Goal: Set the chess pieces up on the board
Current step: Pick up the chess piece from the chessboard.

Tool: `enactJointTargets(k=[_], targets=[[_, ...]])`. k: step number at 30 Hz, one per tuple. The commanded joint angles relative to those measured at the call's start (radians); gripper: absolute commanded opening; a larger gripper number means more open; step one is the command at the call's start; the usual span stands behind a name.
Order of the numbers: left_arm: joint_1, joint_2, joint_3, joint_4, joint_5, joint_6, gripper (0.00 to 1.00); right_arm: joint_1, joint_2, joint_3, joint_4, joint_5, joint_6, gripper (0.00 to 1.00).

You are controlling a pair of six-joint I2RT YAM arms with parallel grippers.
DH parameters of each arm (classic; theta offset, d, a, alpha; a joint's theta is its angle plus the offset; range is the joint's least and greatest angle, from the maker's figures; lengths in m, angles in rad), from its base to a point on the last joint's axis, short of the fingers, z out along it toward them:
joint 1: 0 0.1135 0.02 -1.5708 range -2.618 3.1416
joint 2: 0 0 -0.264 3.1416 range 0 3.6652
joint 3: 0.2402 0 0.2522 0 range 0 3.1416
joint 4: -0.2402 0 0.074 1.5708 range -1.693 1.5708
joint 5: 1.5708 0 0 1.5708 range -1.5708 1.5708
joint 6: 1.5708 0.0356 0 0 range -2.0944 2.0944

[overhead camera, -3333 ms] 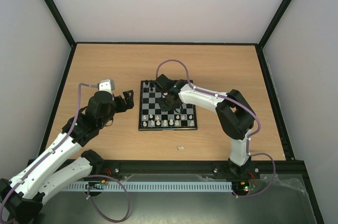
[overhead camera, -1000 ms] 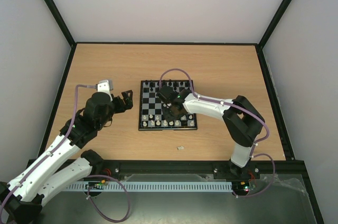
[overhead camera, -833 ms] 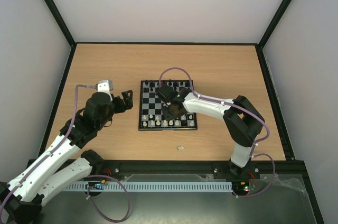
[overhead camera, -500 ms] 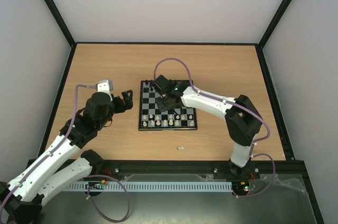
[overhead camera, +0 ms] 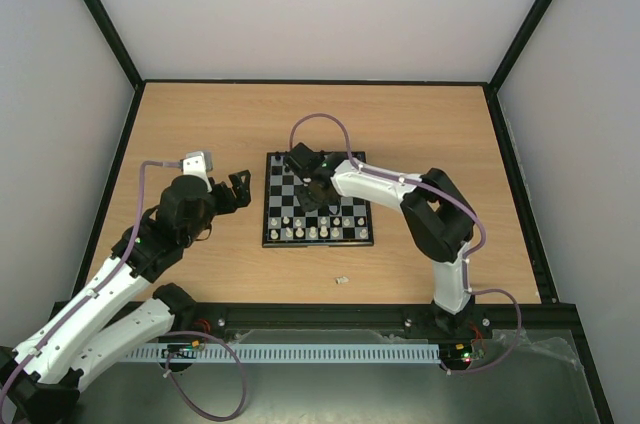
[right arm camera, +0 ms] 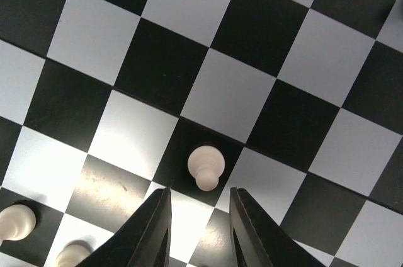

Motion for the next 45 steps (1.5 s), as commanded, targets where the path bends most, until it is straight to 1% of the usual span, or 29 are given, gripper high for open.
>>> enactJointTargets(k=[1, 7, 10, 16, 19, 21, 25, 37, 45], targets=[[0.002, -0.006, 0.003, -0.015, -0.017, 0.010, 1.00, -0.010, 0.013, 0.032, -0.030, -0.005, -0.015, 0.27], [0.002, -0.005, 0.000, -0.012, -0.020, 0.011, 0.99, -0.020, 0.035, 0.057, -0.028, -0.009, -0.020, 0.26], [0.002, -0.006, 0.001, -0.013, -0.023, 0.012, 1.00, -0.022, 0.051, 0.071, -0.028, -0.017, -0.025, 0.20], [0.002, -0.006, 0.003, -0.016, -0.025, 0.013, 0.99, -0.026, 0.070, 0.074, -0.024, -0.019, -0.028, 0.19], [0.002, -0.008, 0.005, -0.018, -0.024, 0.014, 0.99, -0.028, 0.072, 0.073, -0.020, -0.021, -0.028, 0.16], [0.001, -0.008, 0.006, -0.019, -0.025, 0.015, 0.99, -0.028, 0.074, 0.074, -0.021, -0.021, -0.030, 0.11], [0.001, -0.009, 0.006, -0.020, -0.024, 0.013, 0.99, -0.029, 0.056, 0.067, -0.026, -0.029, -0.028, 0.06], [0.002, 0.010, -0.002, 0.002, -0.015, 0.012, 0.99, -0.003, -0.089, -0.060, -0.045, -0.056, -0.013, 0.05], [0.002, 0.017, -0.007, 0.012, -0.008, 0.010, 1.00, 0.038, -0.103, -0.093, -0.044, -0.066, 0.001, 0.05]])
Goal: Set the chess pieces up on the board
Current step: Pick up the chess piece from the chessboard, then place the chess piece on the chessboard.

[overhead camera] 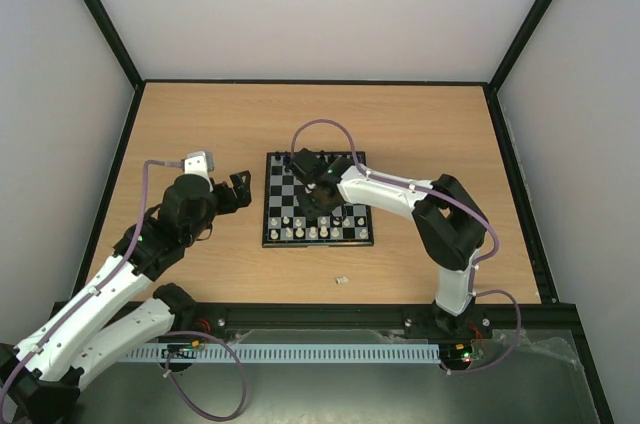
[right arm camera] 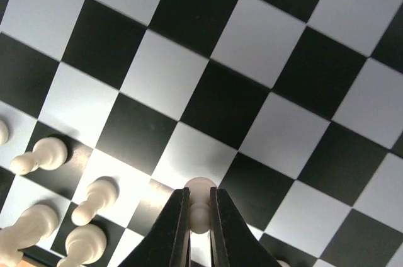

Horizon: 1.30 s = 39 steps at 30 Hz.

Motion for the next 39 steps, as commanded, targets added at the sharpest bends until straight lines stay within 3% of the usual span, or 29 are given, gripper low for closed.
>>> enactJointTargets(k=[1, 39], targets=[[0.002, 0.002, -0.007, 0.017, 0.001, 0.003, 0.99, 0.029, -0.013, -0.016, -0.042, -0.018, 0.016, 0.05], [0.002, -0.008, -0.015, 0.013, 0.007, -0.006, 1.00, 0.079, 0.029, -0.053, -0.019, -0.026, 0.041, 0.09]])
